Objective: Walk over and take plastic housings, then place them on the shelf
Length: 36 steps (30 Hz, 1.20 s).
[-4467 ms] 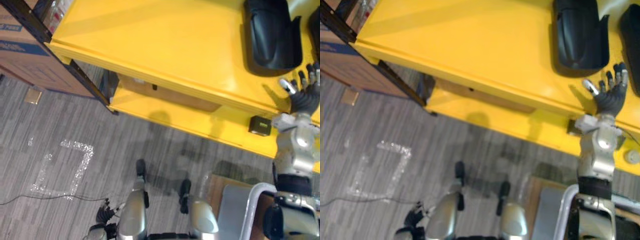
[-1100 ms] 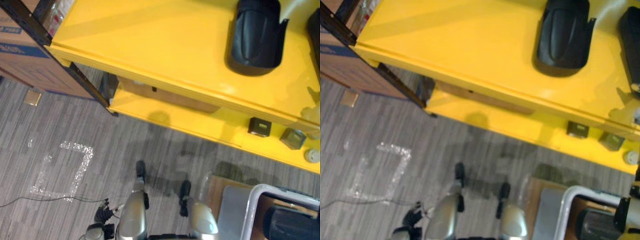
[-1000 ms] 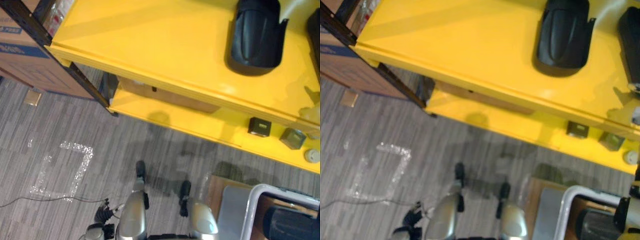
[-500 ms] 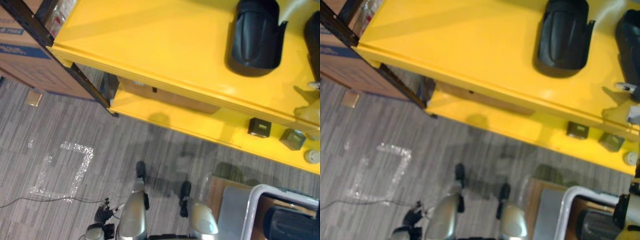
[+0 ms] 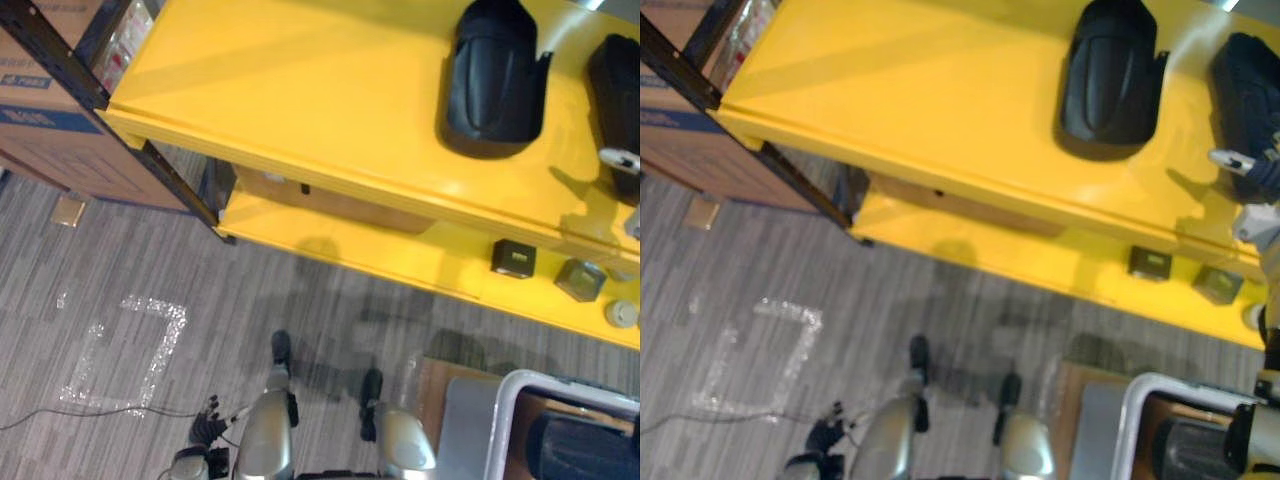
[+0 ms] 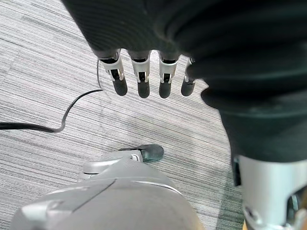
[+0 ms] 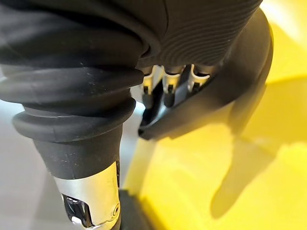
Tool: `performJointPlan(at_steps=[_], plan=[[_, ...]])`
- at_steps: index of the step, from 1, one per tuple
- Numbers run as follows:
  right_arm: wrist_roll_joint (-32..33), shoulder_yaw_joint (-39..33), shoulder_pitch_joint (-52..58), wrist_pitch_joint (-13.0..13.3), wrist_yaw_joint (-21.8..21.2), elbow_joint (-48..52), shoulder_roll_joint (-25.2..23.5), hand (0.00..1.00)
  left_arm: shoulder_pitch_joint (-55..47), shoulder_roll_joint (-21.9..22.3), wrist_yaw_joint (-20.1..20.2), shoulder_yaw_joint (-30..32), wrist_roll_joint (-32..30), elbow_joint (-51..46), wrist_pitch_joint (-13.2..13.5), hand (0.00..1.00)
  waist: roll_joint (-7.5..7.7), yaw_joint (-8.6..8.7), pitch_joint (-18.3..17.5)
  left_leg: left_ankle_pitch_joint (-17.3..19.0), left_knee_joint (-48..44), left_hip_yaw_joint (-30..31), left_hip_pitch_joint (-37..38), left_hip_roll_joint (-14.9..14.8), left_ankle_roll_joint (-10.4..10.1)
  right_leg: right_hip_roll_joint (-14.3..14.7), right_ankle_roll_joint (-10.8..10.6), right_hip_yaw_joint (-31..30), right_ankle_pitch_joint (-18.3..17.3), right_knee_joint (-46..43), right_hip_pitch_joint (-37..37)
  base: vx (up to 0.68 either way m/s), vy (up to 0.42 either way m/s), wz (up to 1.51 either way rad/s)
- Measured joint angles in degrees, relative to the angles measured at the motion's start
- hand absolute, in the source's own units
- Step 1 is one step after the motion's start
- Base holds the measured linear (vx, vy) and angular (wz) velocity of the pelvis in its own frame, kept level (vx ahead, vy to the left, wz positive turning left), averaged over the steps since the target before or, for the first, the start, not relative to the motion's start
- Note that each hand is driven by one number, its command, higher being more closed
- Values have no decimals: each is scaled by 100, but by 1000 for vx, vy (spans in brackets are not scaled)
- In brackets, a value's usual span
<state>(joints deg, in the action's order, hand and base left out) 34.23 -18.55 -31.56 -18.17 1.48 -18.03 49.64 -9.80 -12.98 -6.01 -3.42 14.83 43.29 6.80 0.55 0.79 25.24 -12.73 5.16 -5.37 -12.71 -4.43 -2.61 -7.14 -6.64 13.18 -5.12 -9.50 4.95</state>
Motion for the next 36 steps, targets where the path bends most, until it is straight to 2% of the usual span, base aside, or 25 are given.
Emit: performJointPlan(at_steps=[2, 5, 11, 13, 15, 17, 18, 19, 20, 21, 23, 24, 26, 28, 31, 33, 36], plan=[[342, -47, 1, 107, 7, 23, -153, 0, 0, 1, -1, 0, 1, 45, 33, 0, 0, -3, 0, 0, 0, 2, 4, 0, 0, 0, 0, -2, 0, 0, -4, 0, 0, 0], [484, -162, 6, 182, -5, 153, -357, 0, 0, 2, 2, 1, 1, 60, 47, 0, 0, -4, 0, 0, -1, 7, 14, 1, 0, -1, 0, -5, 0, -3, -11, 0, 0, 0], [551, -166, 9, 268, 14, 155, -488, 0, 0, 4, 3, 2, 3, 69, 73, 0, 0, -7, 0, 1, 0, 14, 37, 1, -1, 0, 0, -17, 0, -12, -23, 0, 0, 0], [554, -166, 8, 387, 111, 139, -539, 0, 0, 5, 1, 2, 4, 73, 80, 0, 0, -9, 0, 1, 0, 17, 37, 3, 0, -1, 0, -17, 0, -15, -23, 0, 0, 0], [552, -166, 8, 636, 169, 115, -553, 0, -1, 6, 0, 1, 4, 79, 90, 0, -1, -14, 0, 1, 0, 20, 36, 6, -1, -3, 0, -17, 0, -15, -23, 0, 0, 0], [473, -167, 1, 1077, 376, 110, -566, 0, -2, 9, -1, -1, 12, 85, 129, 0, -1, -21, 0, 1, 1, 26, 34, 8, 0, -3, 0, -15, 0, -14, -23, 0, 0, 0], [422, -246, -36, 1540, 563, 143, -617, 0, -11, 23, -4, -2, 15, 91, 193, 0, -1, -24, 0, 1, 1, 30, 34, 9, 0, -3, 0, -15, 0, -13, -23, 0, 0, 0], [343, -291, -52, 1781, 672, 169, -649, 0, -14, 32, -6, -3, 22, 91, 217, 0, -2, -28, 0, 1, 0, 32, 34, 10, 0, -4, 0, -14, 0, -13, -23, 0, 0, 0], [123, -431, -80, 2289, 947, 318, -749, 0, -21, 56, -7, -10, 37, 91, 275, 0, -4, -31, 1, 1, 0, 37, 31, 11, 0, -4, 0, -11, 0, -10, -23, 0, 0, 0], [20, -519, -84, 2513, 1086, 459, -806, 0, -23, 67, -7, -13, 36, 90, 296, 0, -6, -32, 2, 1, 0, 40, 28, 12, 0, -4, 0, -7, 0, -8, -23, 0, 0, 0], [-421, -790, -92, 3292, 1574, 1079, -951, 0, -23, 124, -9, -16, 36, 82, 308, 0, -9, -25, 2, 1, -1, 58, 16, 14, 0, -4, 0, 7, -1, 0, -23, 0, 0, 2], [-540, -829, -91, 3445, 1681, 1203, -965, 0, -23, 134, -9, -18, 36, 81, 307, 0, -10, -22, 2, 1, -1, 66, 11, 15, 0, -4, 0, 14, -1, 1, -22, 0, 0, 6], [-1000, -974, -90, 4019, 2043, 1629, -1061, 0, -23, 162, -22, -16, 36, 80, 308, 0, -41, -4, -16, 1, -2, 137, -30, 18, -1, -1, 5, 69, -4, 6, -21, 3, -3, 11], [-1325, -1013, -87, 4284, 2250, 1863, -1155, 0, -23, 190, -68, -11, 36, 82, 315, 0, -57, -12, -24, 7, -2, 156, -31, 16, -12, 1, 10, 83, -7, 3, -28, 3, -9, 6], [-1707, -1021, -61, 4476, 2475, 2270, -1380, 0, -24, 227, -278, -5, 34, 87, 423, 0, -78, -10, -36, 13, -1, 157, -23, 13, -19, 8, 11, 84, -8, 5, -35, 0, 0, 0], [-1711, -1030, 41, 4487, 2468, 2469, -1500, 0, -21, 229, -350, -4, 27, 75, 548, 0, -77, -9, -36, 16, -1, 157, 14, 15, -17, 8, 11, 87, -8, 24, -84, 0, 0, 0], [-1701, -1044, 499, 4476, 2345, 2785, -1855, 0, -30, 276, -520, 68, -17, 92, 575, 0, -66, -19, -194, 49, 0, 148, 69, 18, -30, 15, 7, 90, -6, 113, -178, 14, -6, 1]])
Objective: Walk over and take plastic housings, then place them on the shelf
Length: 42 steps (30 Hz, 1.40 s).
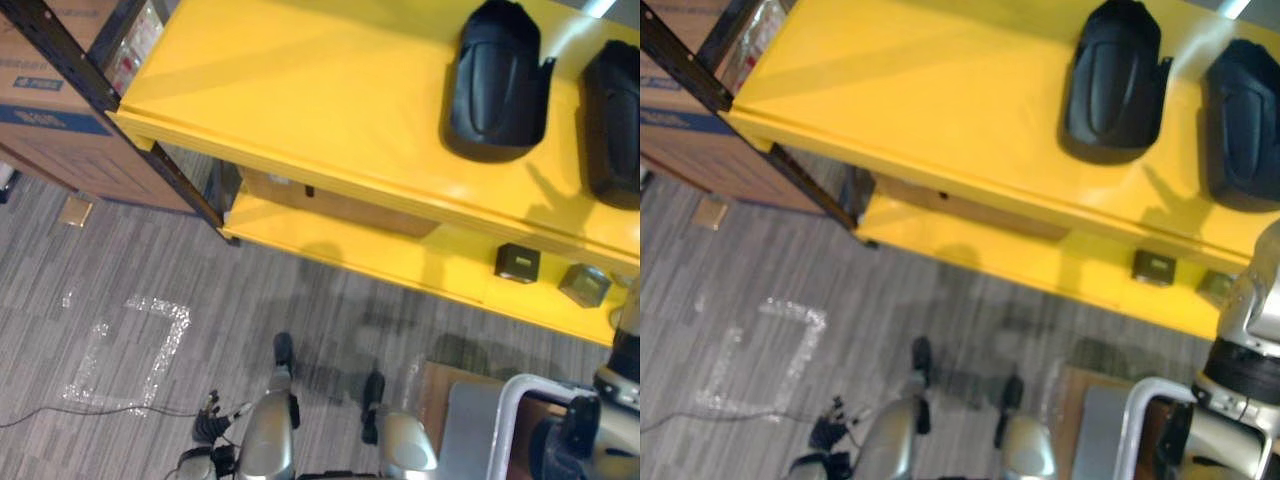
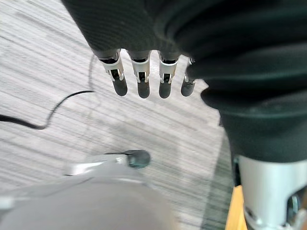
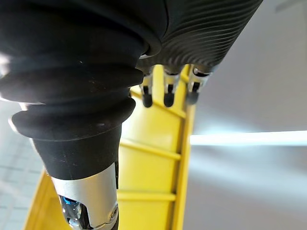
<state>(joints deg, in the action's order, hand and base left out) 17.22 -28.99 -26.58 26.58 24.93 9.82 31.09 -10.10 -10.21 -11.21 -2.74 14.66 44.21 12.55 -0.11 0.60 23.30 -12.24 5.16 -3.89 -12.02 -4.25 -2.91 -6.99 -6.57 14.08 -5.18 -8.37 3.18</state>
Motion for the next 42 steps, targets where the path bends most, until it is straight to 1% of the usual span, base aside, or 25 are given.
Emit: performJointPlan(at_steps=[3, 5, 6, 7, 10, 11, 12, 13, 14, 15, 17, 19, 20, 21, 23, 25, 27, 31, 33, 34, 36, 37, 39, 41, 42], plan=[[-8, -1, 788, -43, -186, 190, -618, 0, -12, 95, -76, 77, -66, 47, 21, 0, 50, 4, -380, 39, 1, -15, 38, -4, -9, 8, -1, 9, 3, 120, -84, 60, -24, -1], [-27, 15, 1245, -48, -283, 224, -981, 0, -12, 181, -137, 222, -226, 108, 90, 0, 107, 8, -503, 95, 2, -67, 196, -7, -27, 8, 0, -5, 3, 214, -264, 81, -37, -8], [-54, 49, 1571, -47, -344, 256, -1201, 0, -21, 213, -163, 269, -243, 192, 121, 0, 132, 21, -645, 142, 2, -127, 258, -13, -44, 8, 0, -14, 3, 278, -342, 57, -34, -14], [-53, 98, 1804, -45, -421, 261, -1341, 0, -62, 237, -174, 287, -281, 205, 123, 0, 157, 28, -780, 167, 3, -149, 272, -24, -53, 8, 1, -35, 3, 306, -347, 64, -35, -15], [-54, 224, 2390, -39, -637, 259, -1733, 0, -106, 382, -223, 441, -446, 225, 124, 0, 215, 67, -1009, 236, 4, -238, 422, -47, -88, 12, 10, -66, 5, 396, -507, 61, -36, -13], [-69, 338, 2617, -38, -674, 255, -1873, 0, -108, 446, -234, 458, -451, 285, 118, 0, 244, 71, -1157, 275, 5, -293, 468, -60, -104, 13, 11, -101, 6, 415, -529, 46, -32, -17], [-72, 359, 2649, -38, -689, 255, -1900, 0, -106, 456, -235, 462, -451, 301, 117, 0, 250, 72, -1176, 281, 5, -310, 481, -63, -97, 13, 12, -119, 7, 417, -535, 21, -22, -19], [-59, 431, 2746, -32, -766, 253, -2017, 0, -103, 480, -237, 482, -467, 365, 110, 0, 271, 90, -1264, 322, 5, -363, 512, -75, -120, 12, 16, -148, 11, 429, -549, 17, -15, -18], [-61, 471, 2845, -35, -828, 246, -2125, 0, -104, 509, -245, 553, -538, 416, 97, 0, 299, 112, -1347, 363, 5, -428, 538, -87, -99, 8, 19, -167, 21, 450, -559, 17, -11, -20], [-77, 481, 2881, -38, -856, 239, -2180, 0, -104, 524, -249, 605, -586, 414, 84, 0, 316, 117, -1350, 373, 5, -464, 587, -92, -96, 6, 21, -188, 30, 464, -598, 18, -5, -18], [-114, 601, 3085, -145, -979, 199, -2349, 0, -109, 561, -262, 733, -617, 453, -56, 0, 402, 164, -1434, 442, 6, -557, 741, -94, -107, -7, 16, -256, 49, 517, -735, 14, 1, -19], [-49, 724, 3194, -234, -1119, 39, -2444, 0, -111, 589, -293, 843, -624, 527, -94, 0, 461, 162, -1535, 465, 6, -644, 802, -99, -111, -16, 12, -338, 58, 522, -751, 9, 4, -19], [70, 828, 3290, -313, -1235, -61, -2509, 0, -74, 599, -310, 873, -626, 611, -143, 0, 486, 211, -1551, 474, 6, -636, 830, -85, -106, -27, 10, -318, 57, 534, -821, -2, 6, -7], [122, 880, 3338, -347, -1291, -121, -2548, 0, -59, 608, -327, 878, -628, 634, -164, 0, 500, 213, -1560, 479, 6, -641, 856, -77, -105, -35, 8, -318, 56, 538, -846, 0, 0, 0], [442, 1115, 3441, -654, -1416, -339, -2710, 0, -43, 602, -350, 894, -663, 638, -277, 0, 517, 209, -1577, 490, 5, -670, 935, -39, -95, -74, -20, -309, 43, 555, -926, 0, 0, 0], [584, 1313, 3436, -754, -1449, -638, -2785, 0, -39, 614, -359, 899, -663, 637, -277, 0, 511, 185, -1580, 494, 5, -784, 947, -20, -88, -115, -48, -309, 51, 558, -929, -14, 41, 2], [810, 1469, 3407, -787, -1426, -925, -2912, 0, -37, 624, -364, 900, -664, 637, -281, 0, 511, 167, -1582, 504, 5, -789, 976, 34, -72, -170, -80, -298, 53, 557, -942, 11, 60, 5], [1045, 1569, 3268, -783, -1088, -1320, -3136, 0, -37, 623, -364, 919, -702, 644, -322, 0, 525, 159, -1595, 556, 6, -785, 997, 195, 6, -309, -179, -234, 22, 576, -1038, 20, 56, 8], [1170, 1562, 3170, -784, -981, -1477, -3164, 0, -36, 619, -354, 926, -863, 645, -334, 0, 548, 136, -1609, 578, 6, -786, 994, 267, 40, -399, -215, -170, 29, 588, -1045, 56, 49, 13], [1179, 1564, 3135, -785, -966, -1548, -3178, 0, -29, 620, -348, 928, -868, 645, -336, 0, 559, 123, -1612, 589, 6, -787, 990, 296, 56, -406, -228, -143, 36, 589, -1061, 79, 60, 14], [1176, 1567, 3116, -800, -906, -1581, -3225, 0, 8, 622, -348, 928, -873, 648, -342, 0, 580, 19, -1614, 631, 6, -803, 1001, 349, 105, -488, -253, -102, 51, 606, -1109, 60, 51, 3], [1176, 1572, 3072, -819, -831, -1589, -3257, 0, 10, 620, -349, 932, -877, 647, -343, 0, 607, 0, -1634, 657, 6, -815, 1002, 377, 124, -512, -267, -47, 60, 612, -1117, 64, 41, 2], [1175, 1572, 2934, -818, -712, -1631, -3290, 0, 10, 610, -348, 936, -876, 647, -339, 0, 628, -11, -1642, 684, 7, -815, 1000, 400, 146, -525, -290, 4, 87, 601, -1120, 65, 29, 4], [1161, 1569, 2786, -771, -476, -1776, -3292, 0, 10, 601, -336, 935, -892, 648, -343, 0, 640, -10, -1647, 731, 7, -802, 1011, 382, 156, -525, -232, 8, 182, 565, -1119, 66, 49, 3], [1140, 1569, 2783, -753, -423, -1776, -3291, 0, 10, 601, -332, 935, -897, 648, -347, 0, 638, -9, -1646, 741, 7, -793, 1014, 372, 154, -509, -229, 9, 210, 553, -1118, 64, 44, 5]])
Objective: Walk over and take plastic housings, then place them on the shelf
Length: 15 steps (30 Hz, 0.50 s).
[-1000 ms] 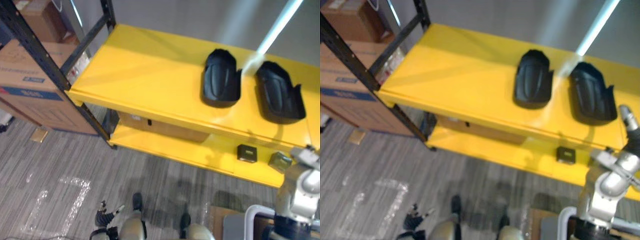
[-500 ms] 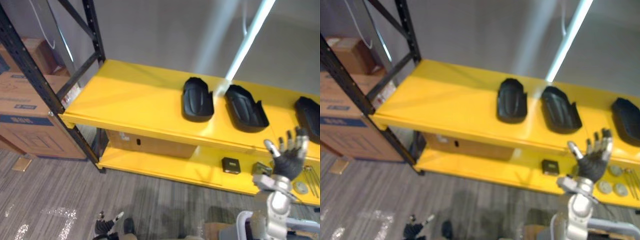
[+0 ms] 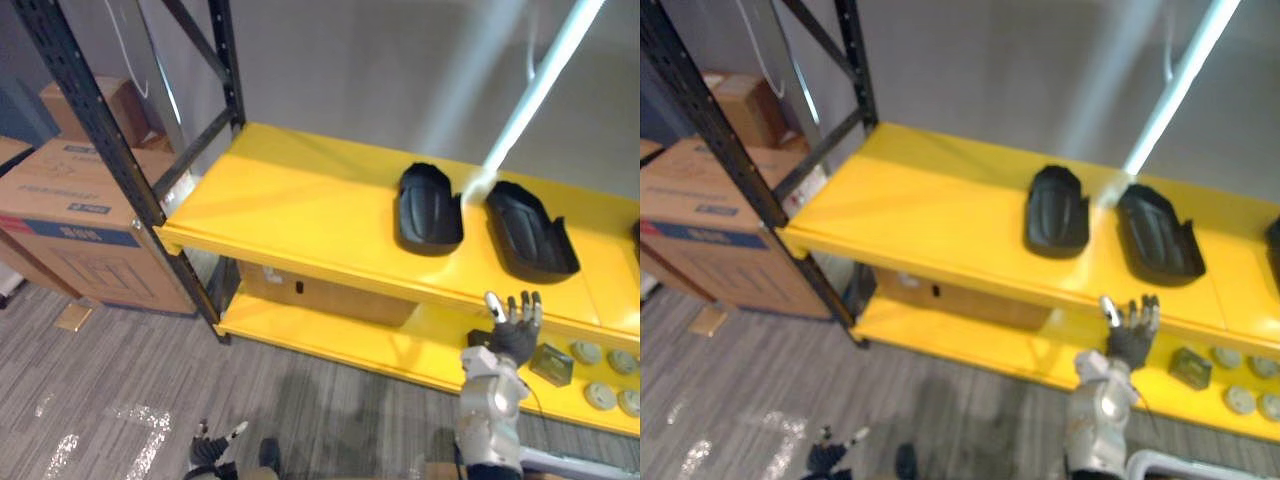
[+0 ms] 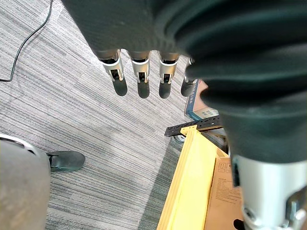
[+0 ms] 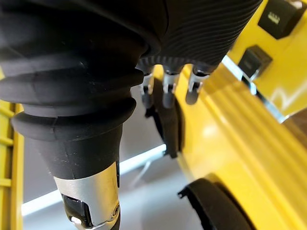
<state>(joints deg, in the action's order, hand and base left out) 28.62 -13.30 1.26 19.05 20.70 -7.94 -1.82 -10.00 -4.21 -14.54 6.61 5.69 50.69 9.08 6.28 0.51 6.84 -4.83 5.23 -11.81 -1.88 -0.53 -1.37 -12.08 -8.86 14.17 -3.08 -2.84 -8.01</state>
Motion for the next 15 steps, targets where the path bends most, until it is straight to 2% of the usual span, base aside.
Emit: performJointPlan(at_steps=[1, 2, 5, 10, 15], plan=[[-16, 1, -2, 50, 114, 0, -1, 0, 0, -1, 3, -1, -2, -1, -12, 0, -4, 0, 0, 13, 0, 13, 6, -25, -3, 18, 13, -1, 46, -23, 3, 50, 28, 5], [-26, -3, -9, 79, 291, 1, 2, 100, 1, -1, 5, -1, -2, -2, -41, 0, -14, 3, 5, 28, 0, 21, 30, -75, -4, 64, 88, -2, 108, -75, 7, 48, 27, 4], [-25, -18, -31, 93, 640, 26, 7, 100, 0, -34, 18, -9, -6, -2, -149, 0, -25, 16, 3, 87, 0, 27, 119, -157, -21, 130, 166, -7, 190, -249, 25, 49, 23, -1], [-32, -153, -144, 117, 977, 138, 32, 100, 1, -107, 126, -23, 3, -6, -158, 0, -48, 16, 14, 111, -1, 10, 49, -177, -20, 130, 166, -10, 191, -384, 177, 28, 9, -1], [-248, -573, -161, 113, 1314, 531, 120, 100, -4, -171, 134, -54, 24, -4, -150, 0, -211, 13, 106, 136, -3, -18, 0, -192, -30, 126, 165, -10, 192, -390, 218, 32, -3, 2]])
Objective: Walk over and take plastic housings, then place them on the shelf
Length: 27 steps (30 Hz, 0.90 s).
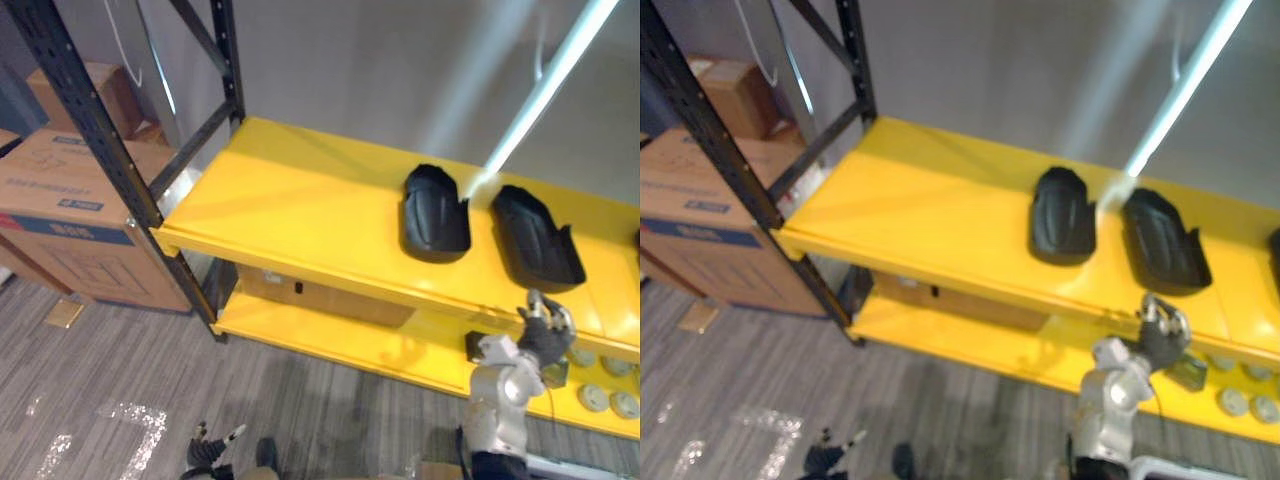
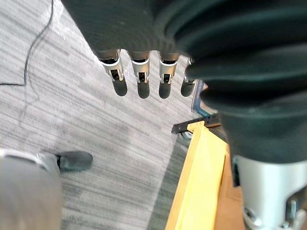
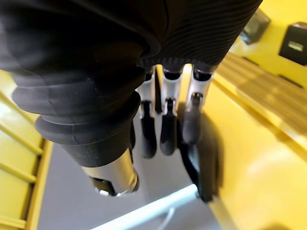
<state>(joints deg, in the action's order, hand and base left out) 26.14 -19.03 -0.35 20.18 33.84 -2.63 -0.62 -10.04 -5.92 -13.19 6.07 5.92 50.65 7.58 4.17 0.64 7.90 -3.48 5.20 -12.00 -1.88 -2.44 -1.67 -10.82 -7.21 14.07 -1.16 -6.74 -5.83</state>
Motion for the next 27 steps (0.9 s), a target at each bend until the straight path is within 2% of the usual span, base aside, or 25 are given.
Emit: performJointPlan(at_steps=[7, 10, 15, 17, 20, 23, 27], plan=[[-4, -502, -27, 8, 247, 134, 340, 100, 14, -30, 39, -21, 21, -1, -7, 0, -70, -128, 88, 39, -3, -112, -40, -21, -1, 3, 0, -26, 0, 32, 91, 53, -8, -7], [-23, -605, -282, 34, 320, 351, 523, 100, 150, -37, 54, -138, 30, -5, -20, 0, -140, -132, 296, 25, -8, -143, -207, -20, -11, 2, 1, -88, -1, 20, 287, 22, 4, -5], [-135, -699, -1160, -29, 357, 471, 996, 100, 586, 33, 76, -355, 99, -98, -12, 0, -253, -210, 933, -189, -40, -255, -520, -25, 22, 6, 11, -264, -9, 13, 702, 7, -1, -10], [-133, -839, -1414, -73, 228, 470, 1236, 100, 713, 147, 93, -517, 99, -291, 10, 0, -325, -290, 1179, -226, -43, -253, -622, -28, 27, 14, 16, -321, -13, 11, 814, 7, -1, -3], [-128, -851, -1697, -159, 96, 428, 1459, 100, 793, 181, 88, -528, 101, -332, 37, 0, -376, -303, 1357, -229, -48, -250, -667, -29, 27, 14, 34, -323, -43, -20, 886, 9, -1, -1], [-137, -846, -2191, -247, 85, 337, 1889, 100, 1175, 185, 76, -747, 277, -367, 168, 0, -415, -281, 1687, -2, -974, -79, -1373, -94, 100, 7, 63, -319, -186, -315, 1227, -3, -29, 17], [-274, -809, -2477, -318, 233, 154, 1918, 100, 1317, 209, 39, -986, 309, -523, 234, 0, -430, -304, 1817, 81, -1336, 40, -1710, -199, 72, 84, 127, -323, -246, -446, 1419, -45, -25, 9]])
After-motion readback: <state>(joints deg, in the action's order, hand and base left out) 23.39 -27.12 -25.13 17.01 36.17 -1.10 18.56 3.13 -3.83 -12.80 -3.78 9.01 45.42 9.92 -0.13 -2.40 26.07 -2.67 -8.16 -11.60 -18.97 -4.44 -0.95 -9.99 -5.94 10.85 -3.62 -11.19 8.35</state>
